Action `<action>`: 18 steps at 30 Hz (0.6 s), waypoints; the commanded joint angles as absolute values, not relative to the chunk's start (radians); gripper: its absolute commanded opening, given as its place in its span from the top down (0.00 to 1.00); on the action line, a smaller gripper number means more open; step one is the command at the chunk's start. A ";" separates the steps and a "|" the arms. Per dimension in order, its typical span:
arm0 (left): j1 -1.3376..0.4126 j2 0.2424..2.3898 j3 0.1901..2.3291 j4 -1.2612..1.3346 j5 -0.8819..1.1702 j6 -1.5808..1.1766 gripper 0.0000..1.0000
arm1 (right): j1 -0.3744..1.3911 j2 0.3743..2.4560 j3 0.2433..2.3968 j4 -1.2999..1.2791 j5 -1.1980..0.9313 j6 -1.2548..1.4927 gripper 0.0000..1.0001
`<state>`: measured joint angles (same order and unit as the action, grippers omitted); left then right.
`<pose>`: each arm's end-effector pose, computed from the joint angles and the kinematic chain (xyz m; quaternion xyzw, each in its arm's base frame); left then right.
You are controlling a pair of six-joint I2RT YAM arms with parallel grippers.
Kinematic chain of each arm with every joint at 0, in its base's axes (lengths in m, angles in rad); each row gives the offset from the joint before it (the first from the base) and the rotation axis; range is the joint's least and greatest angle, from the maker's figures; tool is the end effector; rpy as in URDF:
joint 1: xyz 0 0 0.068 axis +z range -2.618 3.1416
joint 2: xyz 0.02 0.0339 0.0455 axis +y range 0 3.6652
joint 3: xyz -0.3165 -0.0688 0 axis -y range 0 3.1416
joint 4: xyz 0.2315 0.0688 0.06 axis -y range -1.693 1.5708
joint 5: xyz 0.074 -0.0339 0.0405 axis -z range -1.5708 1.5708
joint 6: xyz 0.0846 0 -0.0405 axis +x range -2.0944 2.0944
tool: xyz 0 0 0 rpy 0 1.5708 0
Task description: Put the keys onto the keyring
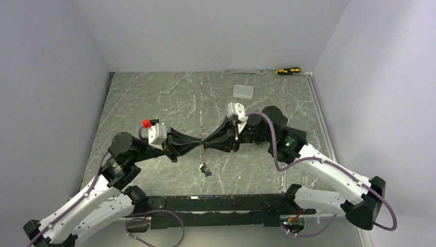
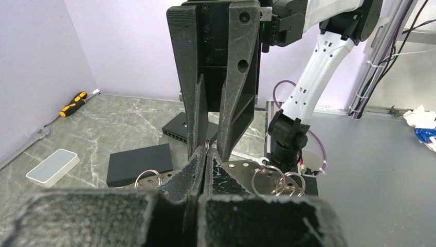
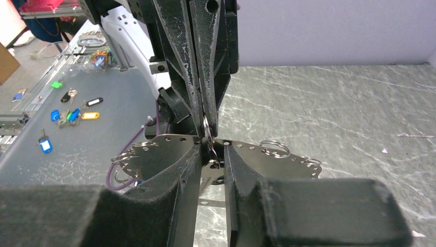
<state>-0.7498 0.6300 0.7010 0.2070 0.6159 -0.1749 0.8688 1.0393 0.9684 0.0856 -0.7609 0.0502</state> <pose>0.0607 -0.1233 0.4155 0.3948 0.4818 -0.5027 0.5994 0.1040 0.2133 0.4318 -0.5020 0.4926 0.5269 0.4772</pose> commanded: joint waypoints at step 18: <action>-0.752 0.619 0.680 0.296 0.595 -0.177 1.00 | 0.862 1.057 1.009 0.113 -0.778 0.025 1.00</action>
